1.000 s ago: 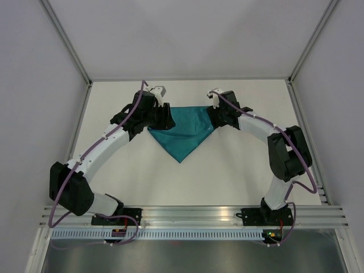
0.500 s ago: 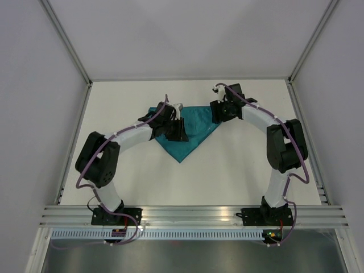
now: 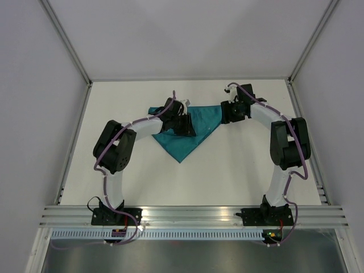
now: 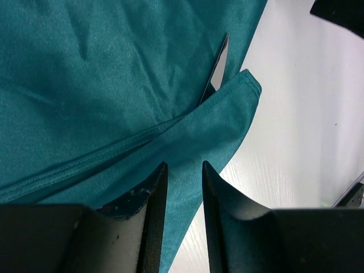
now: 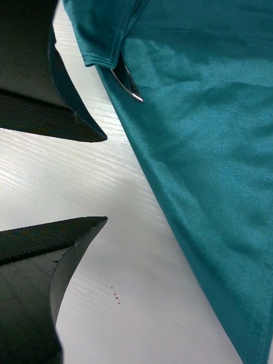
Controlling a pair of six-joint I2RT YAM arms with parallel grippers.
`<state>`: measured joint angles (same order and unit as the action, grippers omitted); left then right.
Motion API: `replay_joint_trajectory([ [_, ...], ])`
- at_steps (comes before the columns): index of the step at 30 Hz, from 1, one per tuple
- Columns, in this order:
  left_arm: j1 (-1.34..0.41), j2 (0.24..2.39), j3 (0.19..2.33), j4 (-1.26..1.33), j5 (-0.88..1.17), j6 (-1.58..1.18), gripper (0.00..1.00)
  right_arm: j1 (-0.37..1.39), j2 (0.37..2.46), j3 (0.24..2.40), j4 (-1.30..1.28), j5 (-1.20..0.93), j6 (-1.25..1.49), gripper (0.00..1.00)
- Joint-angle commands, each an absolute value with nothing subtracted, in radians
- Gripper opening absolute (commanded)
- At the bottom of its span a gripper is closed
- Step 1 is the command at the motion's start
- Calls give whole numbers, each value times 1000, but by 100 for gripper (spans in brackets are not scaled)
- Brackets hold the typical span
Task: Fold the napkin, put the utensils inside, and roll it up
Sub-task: Fold the napkin
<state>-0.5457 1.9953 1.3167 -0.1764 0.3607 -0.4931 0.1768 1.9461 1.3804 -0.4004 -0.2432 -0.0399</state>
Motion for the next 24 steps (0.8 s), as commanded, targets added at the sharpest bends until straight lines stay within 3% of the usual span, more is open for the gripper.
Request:
replay_joint_trajectory([
  [1, -540, 2020, 1376, -155, 385, -528, 36, 161, 1916, 1367, -413, -262, -49, 61],
  [13, -457, 1839, 1296, -299, 102, -470, 42, 156, 1894, 1333, -402, -279, -64, 61],
  [24, -443, 1890, 1289, -397, 81, -419, 41, 156, 1882, 1330, -410, -278, -71, 61],
])
